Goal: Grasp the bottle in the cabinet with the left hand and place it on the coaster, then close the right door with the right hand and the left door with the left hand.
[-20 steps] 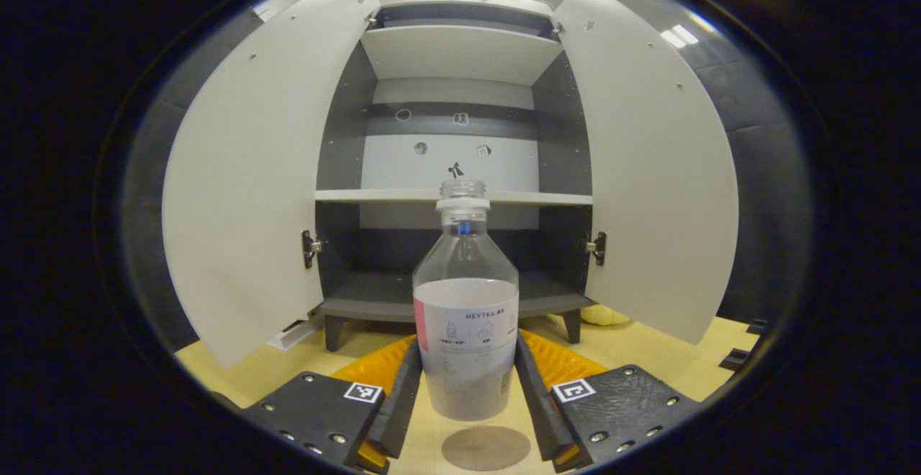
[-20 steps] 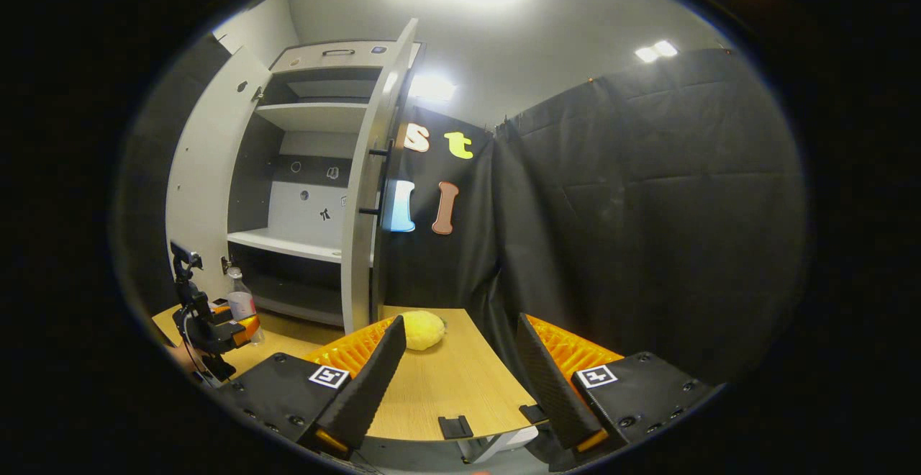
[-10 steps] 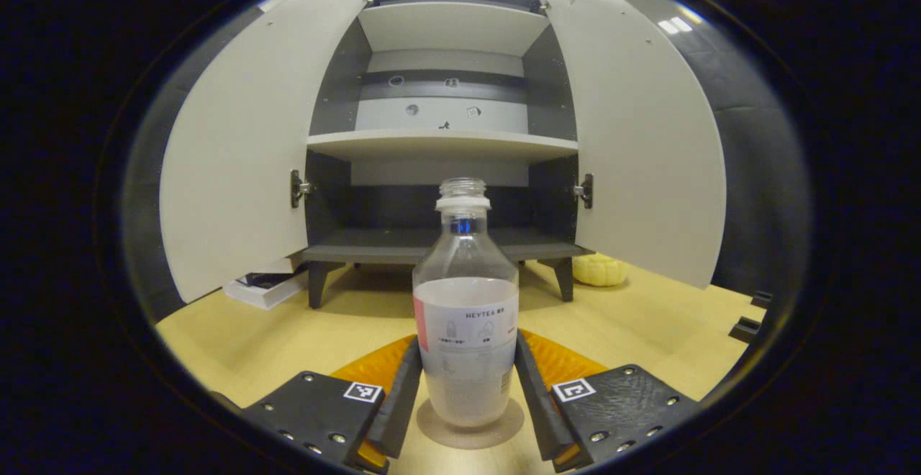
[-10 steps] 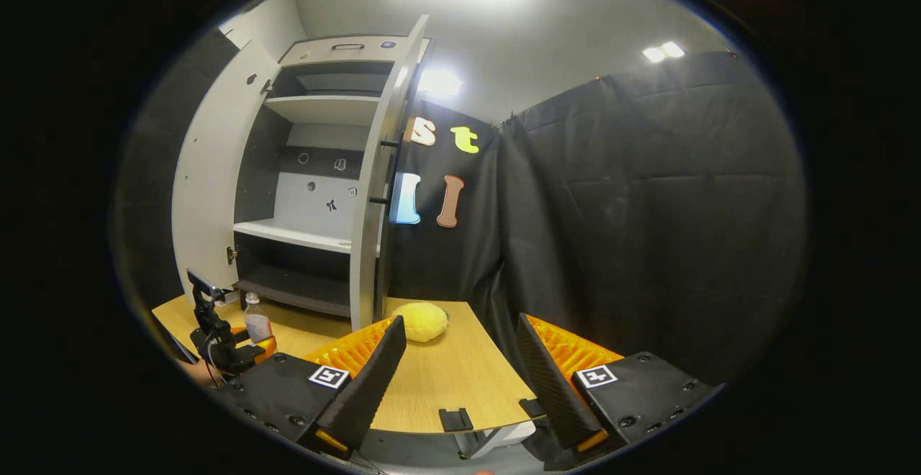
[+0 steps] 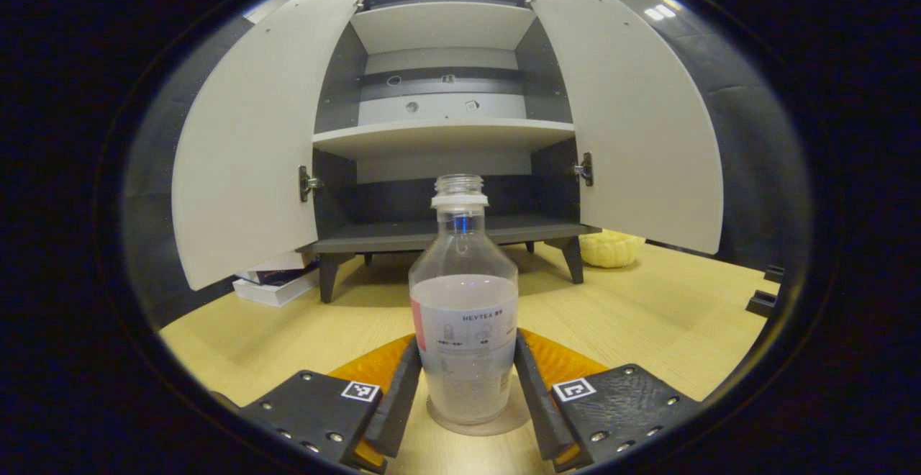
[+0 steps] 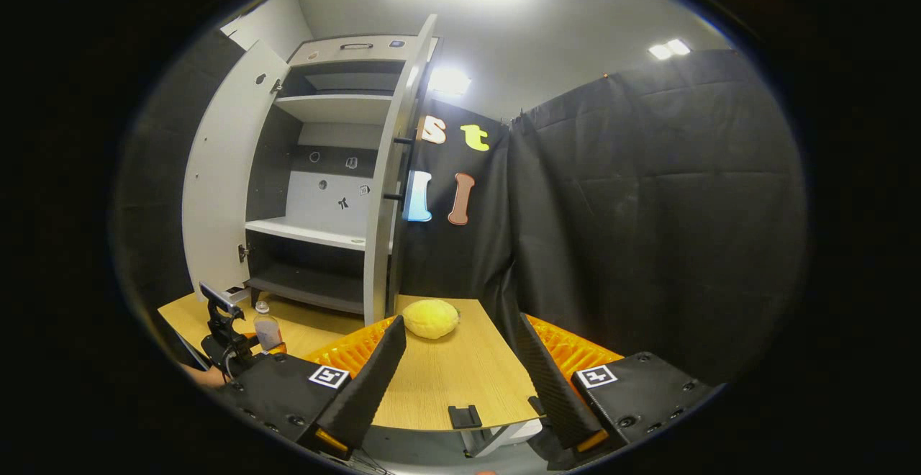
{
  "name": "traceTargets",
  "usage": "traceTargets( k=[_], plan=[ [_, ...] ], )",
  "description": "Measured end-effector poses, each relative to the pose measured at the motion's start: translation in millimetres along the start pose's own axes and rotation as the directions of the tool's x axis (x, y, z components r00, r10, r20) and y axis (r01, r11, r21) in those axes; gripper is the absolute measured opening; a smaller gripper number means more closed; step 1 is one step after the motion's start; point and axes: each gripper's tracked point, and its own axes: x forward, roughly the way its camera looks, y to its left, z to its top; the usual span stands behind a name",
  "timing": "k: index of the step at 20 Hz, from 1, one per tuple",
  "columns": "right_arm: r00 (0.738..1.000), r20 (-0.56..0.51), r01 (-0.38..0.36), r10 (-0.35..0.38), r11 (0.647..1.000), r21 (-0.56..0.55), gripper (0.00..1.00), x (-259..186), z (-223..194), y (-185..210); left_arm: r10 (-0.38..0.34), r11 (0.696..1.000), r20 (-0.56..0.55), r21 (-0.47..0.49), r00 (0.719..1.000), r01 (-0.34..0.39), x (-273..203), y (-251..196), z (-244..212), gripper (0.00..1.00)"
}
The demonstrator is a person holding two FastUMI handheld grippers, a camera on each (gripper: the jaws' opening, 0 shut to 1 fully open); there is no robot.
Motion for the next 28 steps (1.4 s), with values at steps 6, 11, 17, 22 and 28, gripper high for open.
traceTargets(
  k=[6,11,17,22,28],
  plan=[
    [0.999,0.028,-0.021,0.02,1.0,0.012,0.99,1,8,5,0.009,1.0,0.002,0.0,1.0,-0.009,-1,4,17,0.81],
    [0.997,0.06,-0.048,0.046,0.998,0.031,0.96,4,21,6,0.008,1.0,0.033,-0.016,0.999,-0.008,-8,1,61,0.81],
    [0.988,0.127,-0.102,0.088,0.989,0.107,0.99,19,44,13,0.021,1.0,0.102,0.001,0.995,-0.021,-31,10,126,0.81],
    [0.985,0.141,-0.118,0.102,0.987,0.108,0.96,43,62,17,0.072,0.997,0.121,-0.001,0.99,-0.073,-57,31,178,0.81],
    [0.988,0.14,-0.093,0.068,0.978,0.187,0.99,99,90,23,0.108,0.994,0.117,-0.013,0.987,-0.107,-82,73,233,0.81]
  ],
)
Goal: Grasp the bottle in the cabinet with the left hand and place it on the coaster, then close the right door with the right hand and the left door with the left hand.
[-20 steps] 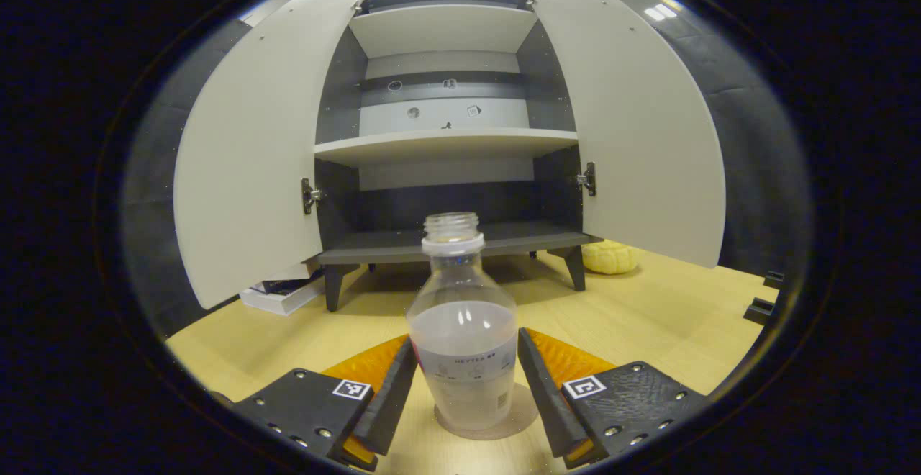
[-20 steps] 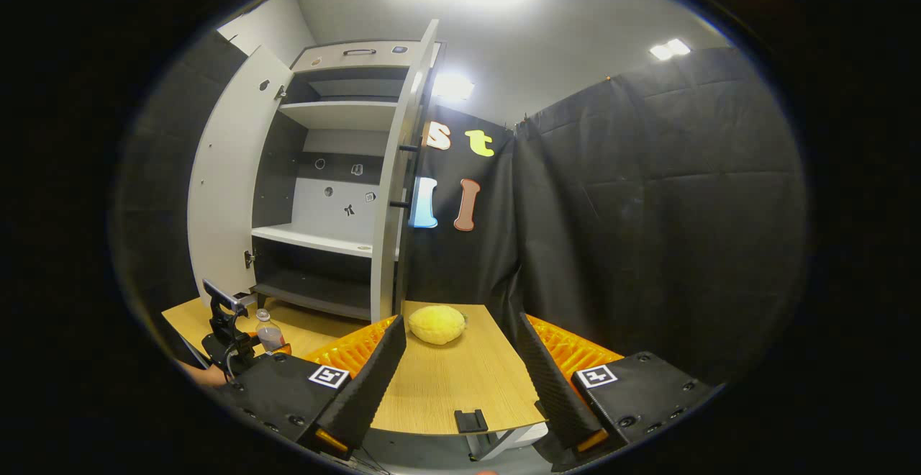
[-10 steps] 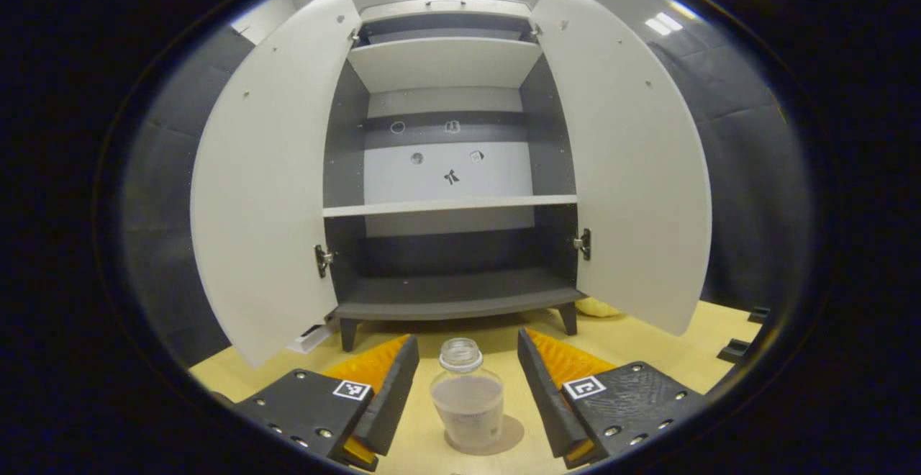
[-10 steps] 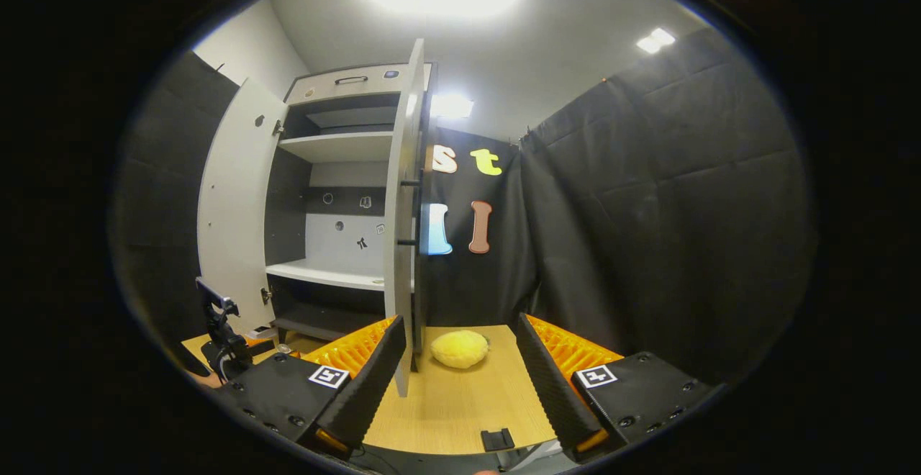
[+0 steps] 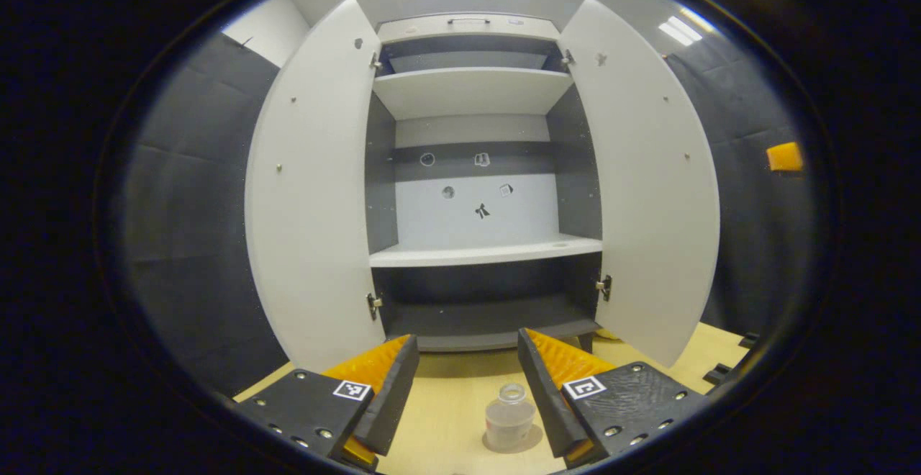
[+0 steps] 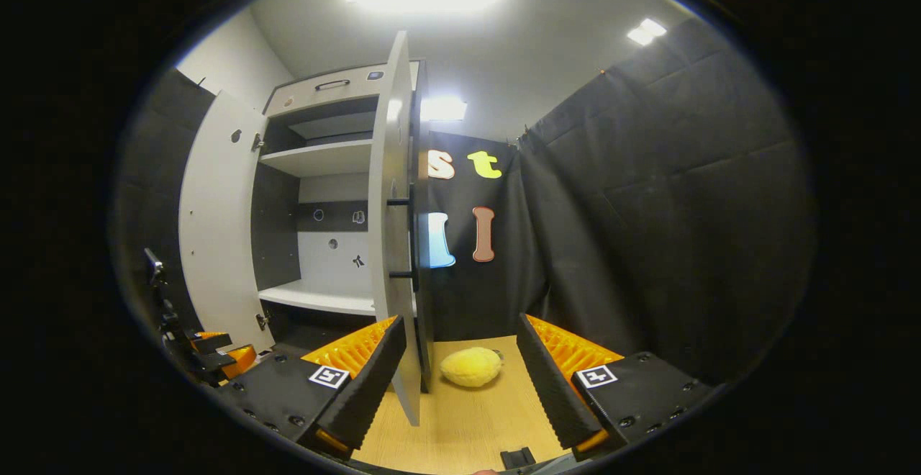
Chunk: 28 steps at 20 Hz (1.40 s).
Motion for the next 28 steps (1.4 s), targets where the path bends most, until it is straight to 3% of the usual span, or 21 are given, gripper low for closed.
traceTargets(
  k=[3,5,9,15,16,17,18,19,20,22,25,27,28],
  plan=[
    [0.998,0.035,0.055,-0.056,0.998,0.022,0.98,34,17,-3,0.038,0.999,0.042,0.009,0.998,-0.038,-13,33,33,0.81],
    [0.995,0.059,0.085,-0.086,0.996,0.022,0.98,51,26,-2,0.076,0.997,0.055,0.014,0.996,-0.077,-21,60,44,0.87],
    [0.983,0.067,0.169,-0.169,0.986,-0.007,0.95,82,35,-9,0.151,0.988,0.083,-0.034,0.985,-0.149,-35,114,65,0.88],
    [0.973,0.08,0.222,-0.219,0.974,-0.038,0.96,110,41,0,0.265,0.964,0.129,-0.032,0.955,-0.263,-50,189,84,0.87],
    [0.97,0.097,0.226,-0.222,0.973,-0.041,0.92,109,44,1,0.279,0.96,0.133,-0.032,0.951,-0.277,-52,199,87,0.87],
    [0.971,0.096,0.224,-0.22,0.974,-0.039,0.96,109,42,4,0.294,0.956,0.136,-0.032,0.946,-0.292,-53,210,87,0.88],
    [0.972,0.095,0.22,-0.216,0.975,-0.032,0.92,109,42,6,0.305,0.952,0.139,-0.032,0.942,-0.304,-54,221,86,0.88],
    [0.974,0.09,0.212,-0.209,0.977,-0.026,0.96,109,41,8,0.316,0.949,0.138,-0.031,0.939,-0.315,-55,231,85,0.87],
    [0.975,0.085,0.209,-0.207,0.978,-0.023,0.92,109,41,11,0.326,0.945,0.14,-0.03,0.935,-0.325,-56,241,86,0.88],
    [0.974,0.084,0.212,-0.209,0.977,-0.027,0.96,106,42,15,0.34,0.94,0.144,-0.032,0.929,-0.339,-53,255,84,0.88],
    [0.978,0.076,0.197,-0.195,0.98,-0.025,0.92,103,41,30,0.34,0.94,0.145,-0.044,0.929,-0.337,-48,270,82,0.88],
    [0.984,0.076,0.164,-0.162,0.986,-0.021,0.96,102,41,45,0.337,0.941,0.146,-0.05,0.93,-0.334,-45,276,82,0.88],
    [0.986,0.077,0.147,-0.145,0.989,-0.021,0.92,103,41,55,0.334,0.943,0.148,-0.054,0.931,-0.33,-44,278,82,0.88]
  ],
)
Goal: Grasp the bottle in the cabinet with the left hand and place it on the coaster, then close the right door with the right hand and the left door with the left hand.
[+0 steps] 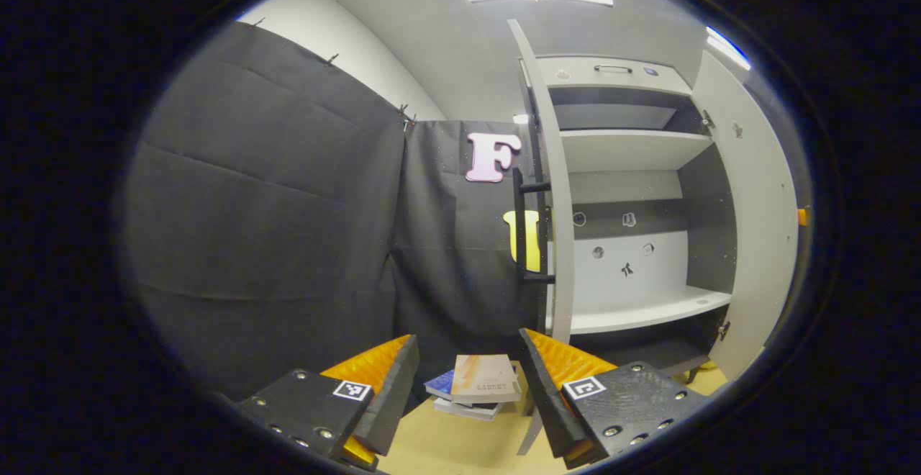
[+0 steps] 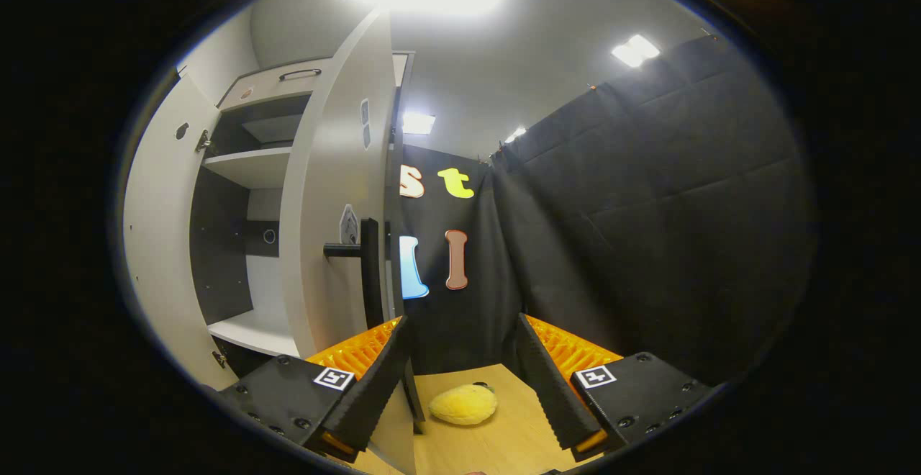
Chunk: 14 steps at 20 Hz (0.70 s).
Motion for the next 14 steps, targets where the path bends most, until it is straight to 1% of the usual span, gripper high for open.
traceTargets(
  k=[1,7,10,11,12,14],
  plan=[
    [1.0,0.001,-0.013,0.013,1.0,0.001,0.96,0,0,8,-0.004,1.0,0.0,-0.003,1.0,0.004,1,0,-5,0.88],
    [0.996,0.019,-0.091,0.091,0.996,-0.009,0.96,-4,0,57,-0.016,1.0,-0.011,-0.006,1.0,0.016,9,13,-12,0.88],
    [0.991,0.023,-0.13,0.13,0.992,0.003,0.96,0,-1,81,-0.01,1.0,-0.006,0.0,1.0,0.01,12,25,-9,0.88],
    [0.989,0.019,-0.145,0.145,0.989,0.013,0.92,2,-3,88,-0.006,1.0,-0.003,0.004,1.0,0.006,12,29,-9,0.88],
    [0.987,0.014,-0.158,0.158,0.987,0.023,0.96,4,-4,96,-0.001,1.0,-0.002,0.006,1.0,0.001,14,34,-8,0.88],
    [0.984,0.009,-0.178,0.178,0.983,0.036,0.96,9,-6,111,0.008,1.0,-0.007,0.007,1.0,-0.008,15,41,-9,0.88]
  ],
)
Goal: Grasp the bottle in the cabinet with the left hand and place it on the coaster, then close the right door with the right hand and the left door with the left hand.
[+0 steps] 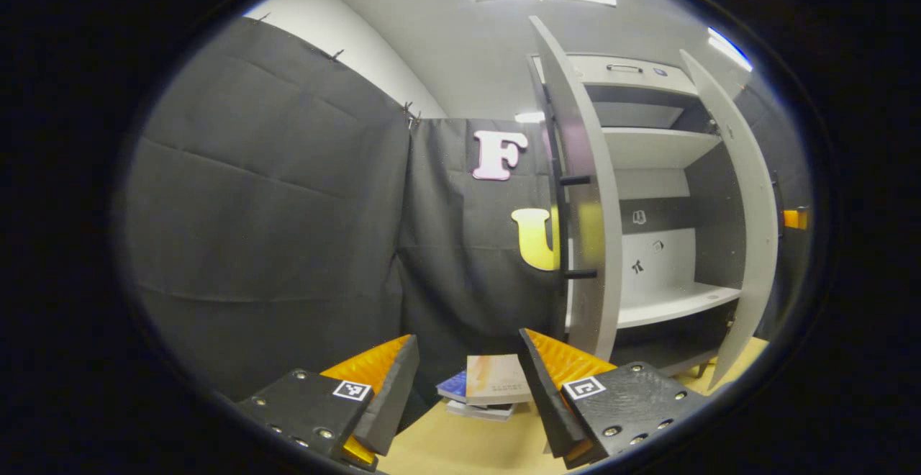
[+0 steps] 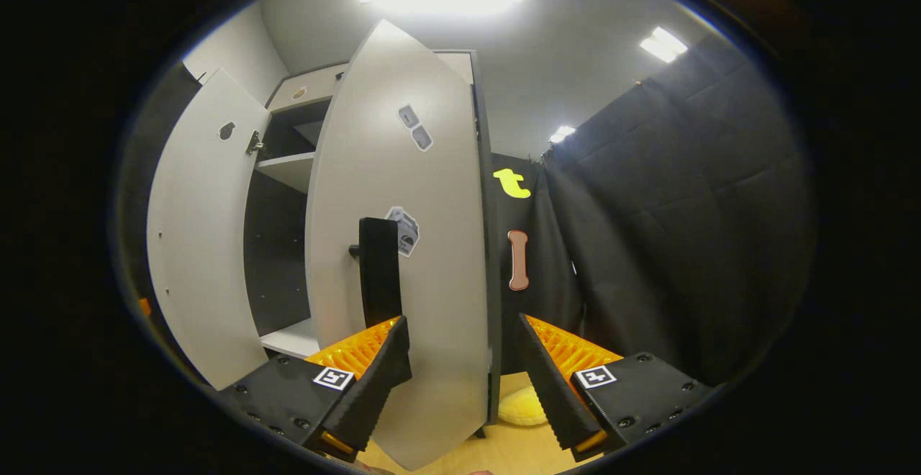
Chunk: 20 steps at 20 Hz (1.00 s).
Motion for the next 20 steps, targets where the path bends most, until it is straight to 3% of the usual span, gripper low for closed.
traceTargets(
  k=[1,2,4,5,8,9,10,14,19,20],
  plan=[
    [1.0,-0.008,-0.009,0.009,1.0,0.009,0.92,5,-2,6,0.002,1.0,-0.005,0.0,1.0,-0.002,0,2,-1,0.88],
    [1.0,-0.015,-0.019,0.02,1.0,0.018,0.96,10,-3,11,0.001,1.0,-0.009,0.002,1.0,-0.001,0,3,-1,0.88],
    [0.999,-0.032,-0.041,0.043,0.998,0.037,0.92,18,-8,22,0.003,1.0,-0.007,0.012,1.0,-0.003,1,8,0,0.88],
    [0.998,-0.037,-0.044,0.046,0.998,0.045,0.96,23,-11,24,0.007,1.0,-0.006,0.013,1.0,-0.007,2,9,1,0.88],
    [0.997,-0.067,-0.041,0.047,0.996,0.078,0.96,35,-19,33,0.003,1.0,-0.016,-0.001,1.0,-0.003,-1,11,-4,0.88],
    [0.997,-0.069,-0.041,0.047,0.995,0.088,0.92,34,-20,33,0.005,1.0,-0.022,0.0,1.0,-0.005,-1,12,-6,0.88],
    [0.996,-0.073,-0.041,0.048,0.995,0.095,0.96,33,-20,33,0.006,1.0,-0.028,0.001,1.0,-0.006,-1,14,-6,0.81],
    [0.998,-0.069,-0.004,0.01,0.996,0.094,0.97,30,-19,22,-0.007,1.0,-0.032,-0.001,0.999,0.007,7,13,-1,0.81],
    [0.997,-0.072,0.044,-0.041,0.998,0.049,0.97,-6,-22,-19,-0.031,0.999,-0.029,0.005,0.999,0.031,40,3,18,0.81],
    [0.996,-0.069,0.056,-0.053,0.998,0.041,0.97,-15,-23,-27,-0.036,0.999,-0.031,0.004,0.999,0.036,48,0,23,0.88]
  ],
)
